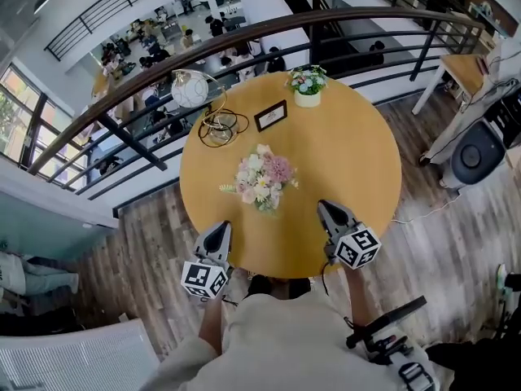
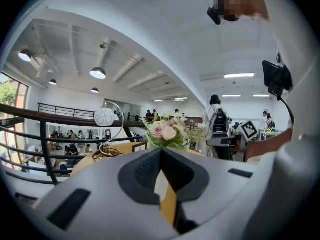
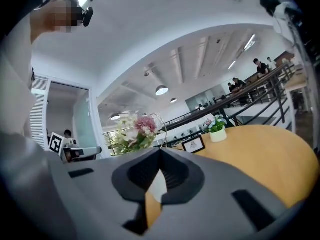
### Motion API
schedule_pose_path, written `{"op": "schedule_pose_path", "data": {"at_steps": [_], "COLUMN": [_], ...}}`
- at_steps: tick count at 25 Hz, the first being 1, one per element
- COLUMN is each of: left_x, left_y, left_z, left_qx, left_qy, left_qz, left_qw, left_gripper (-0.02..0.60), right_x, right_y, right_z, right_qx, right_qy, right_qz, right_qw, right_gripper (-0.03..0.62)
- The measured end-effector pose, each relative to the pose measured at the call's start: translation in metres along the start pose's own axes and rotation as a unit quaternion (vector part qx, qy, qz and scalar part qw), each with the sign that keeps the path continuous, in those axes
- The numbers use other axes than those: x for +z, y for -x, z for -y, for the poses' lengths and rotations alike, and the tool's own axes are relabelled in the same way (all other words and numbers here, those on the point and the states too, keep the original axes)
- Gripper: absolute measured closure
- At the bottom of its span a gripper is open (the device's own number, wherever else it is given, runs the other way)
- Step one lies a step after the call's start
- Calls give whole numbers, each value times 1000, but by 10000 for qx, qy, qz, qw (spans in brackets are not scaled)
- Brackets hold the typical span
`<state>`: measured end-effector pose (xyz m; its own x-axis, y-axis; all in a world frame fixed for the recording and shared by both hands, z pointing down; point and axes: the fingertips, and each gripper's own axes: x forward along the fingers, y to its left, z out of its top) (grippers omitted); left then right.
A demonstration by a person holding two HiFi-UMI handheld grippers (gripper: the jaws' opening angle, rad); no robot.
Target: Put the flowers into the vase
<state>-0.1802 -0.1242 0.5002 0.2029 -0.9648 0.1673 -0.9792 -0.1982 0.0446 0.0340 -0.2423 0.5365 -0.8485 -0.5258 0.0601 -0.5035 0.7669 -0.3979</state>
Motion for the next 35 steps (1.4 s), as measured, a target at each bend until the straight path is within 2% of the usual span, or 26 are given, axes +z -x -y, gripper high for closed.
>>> {"op": "schedule_pose_path", "data": {"at_steps": [4, 10, 18, 23, 30, 35], "left_x": [8, 15, -22, -22, -23, -32], "left_y": [-12, 1, 77, 112, 146, 173], "left_z": [18, 10, -33, -40, -4, 31], "left_qx": [-261, -762, -1313, -1621, -1703, -1564], "left_qy": [-2, -155, -190, -140, -80, -99], "left_qz": [123, 362, 90, 140, 221, 144], "left_qw": [9996, 9963, 9911, 9866, 9851, 9875], "left_gripper": [575, 575, 575, 575, 575, 575], "right_x": [12, 5, -51, -65, -71, -84], "right_y": [13, 15, -1, 20, 65, 101], "right_z": [-9, -37, -135, -183, -203, -217], "right_qx": [77, -272, -746, -1070, -1181, -907], "right_qy": [22, 83, 66, 175, 252, 330], "right_qz": [236, 532, 500, 466, 461, 406], "right_qw": [9997, 9982, 9959, 9930, 9916, 9945], "right_gripper": [585, 585, 585, 585, 585, 585]}}
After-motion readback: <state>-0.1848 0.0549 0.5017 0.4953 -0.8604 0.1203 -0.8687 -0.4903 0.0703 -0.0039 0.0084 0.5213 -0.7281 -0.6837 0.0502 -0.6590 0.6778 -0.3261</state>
